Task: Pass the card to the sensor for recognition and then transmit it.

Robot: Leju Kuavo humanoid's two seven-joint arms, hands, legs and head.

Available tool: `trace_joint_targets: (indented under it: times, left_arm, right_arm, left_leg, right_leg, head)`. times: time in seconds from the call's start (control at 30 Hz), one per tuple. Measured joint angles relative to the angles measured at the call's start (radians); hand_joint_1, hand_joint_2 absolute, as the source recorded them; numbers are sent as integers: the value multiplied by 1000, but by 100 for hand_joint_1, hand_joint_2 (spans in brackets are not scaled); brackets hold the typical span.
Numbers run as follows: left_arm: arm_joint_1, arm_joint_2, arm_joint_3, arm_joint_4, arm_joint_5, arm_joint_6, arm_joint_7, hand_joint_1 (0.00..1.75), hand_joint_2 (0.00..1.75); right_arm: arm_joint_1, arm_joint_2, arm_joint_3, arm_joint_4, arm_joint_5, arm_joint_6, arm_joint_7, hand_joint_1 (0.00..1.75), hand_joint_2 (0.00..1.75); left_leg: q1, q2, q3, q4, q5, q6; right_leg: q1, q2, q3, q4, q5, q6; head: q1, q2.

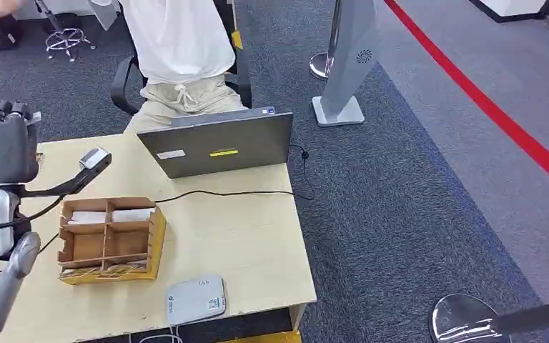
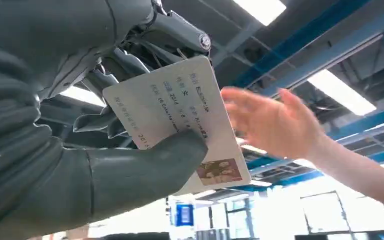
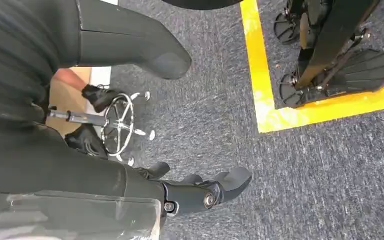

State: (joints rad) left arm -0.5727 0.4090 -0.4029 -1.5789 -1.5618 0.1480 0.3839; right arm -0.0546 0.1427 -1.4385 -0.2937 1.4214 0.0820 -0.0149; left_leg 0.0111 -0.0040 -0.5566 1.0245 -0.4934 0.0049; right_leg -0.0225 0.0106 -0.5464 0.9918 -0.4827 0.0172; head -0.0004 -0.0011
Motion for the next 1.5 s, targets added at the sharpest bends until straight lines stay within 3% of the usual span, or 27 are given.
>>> trace_joint_targets:
  times: [0.2, 0.53, 0.57, 1.2, 1.3, 1.33, 1.43, 1.47, 1.5]
  left_arm:
    - [-83, 55, -45, 63, 0, -29, 28, 175, 175]
    - [-110, 55, -64, 90, 0, -54, 13, 175, 175]
    - [-110, 53, -64, 91, 0, -61, 10, 0, 175]
    - [-76, -31, -23, 104, 0, -88, -72, 0, 175]
    - [-62, -43, -18, 100, 5, -81, -106, 0, 175]
    - [-50, -49, -17, 92, 14, -77, -120, 0, 0]
    - [11, -76, -15, 41, 56, -54, -158, 0, 0]
    - [38, -84, -16, 18, 66, -47, -166, 0, 175]
    - [62, -91, -16, -1, 72, -41, -173, 0, 175]
  right_arm:
    - [-4, -2, 6, 11, -3, -2, 8, 0, 175]
    - [-8, -2, 7, 19, -5, -2, 11, 0, 175]
    - [-8, -2, 6, 19, -5, -2, 11, 0, 175]
    - [-9, -2, 8, 19, -18, 0, 8, 0, 175]
    - [-9, -2, 8, 19, -20, 0, 9, 0, 175]
    - [-9, -2, 8, 19, -22, 0, 11, 0, 175]
    - [-8, -2, 8, 18, -23, 2, 13, 0, 175]
    - [-8, -2, 8, 18, -23, 2, 14, 0, 175]
    - [-8, -2, 8, 17, -26, 2, 14, 0, 175]
  left_leg:
    - [0, 0, 0, 0, 0, 0]
    - [0, 0, 0, 0, 0, 0]
    - [0, 0, 0, 0, 0, 0]
    - [0, 0, -1, 0, 0, 0]
    - [0, 0, -1, 0, 0, 0]
    - [0, 0, -1, 0, 0, 0]
    - [-1, 0, -1, 0, 0, 0]
    - [-1, 0, -1, 0, -1, 0]
    - [-1, 0, -1, 0, -1, 0]
  right_leg:
    - [0, 0, 0, 0, 0, 0]
    - [0, 0, 0, 0, 0, 0]
    - [0, 0, 0, 0, 0, 0]
    - [0, 0, 0, 0, 0, 0]
    - [0, 0, 0, 0, 0, 0]
    - [0, 0, 0, 0, 0, 0]
    - [0, 0, 0, 0, 0, 0]
    - [-1, 0, 0, 0, 0, 0]
    - [-1, 0, 0, -1, 0, 0]
  head:
    - [0, 0]
    - [0, 0]
    - [0, 0]
    - [0, 0]
    - [0, 0]
    - [0, 0]
    - [0, 0]
    - [0, 0]
    - [0, 0]
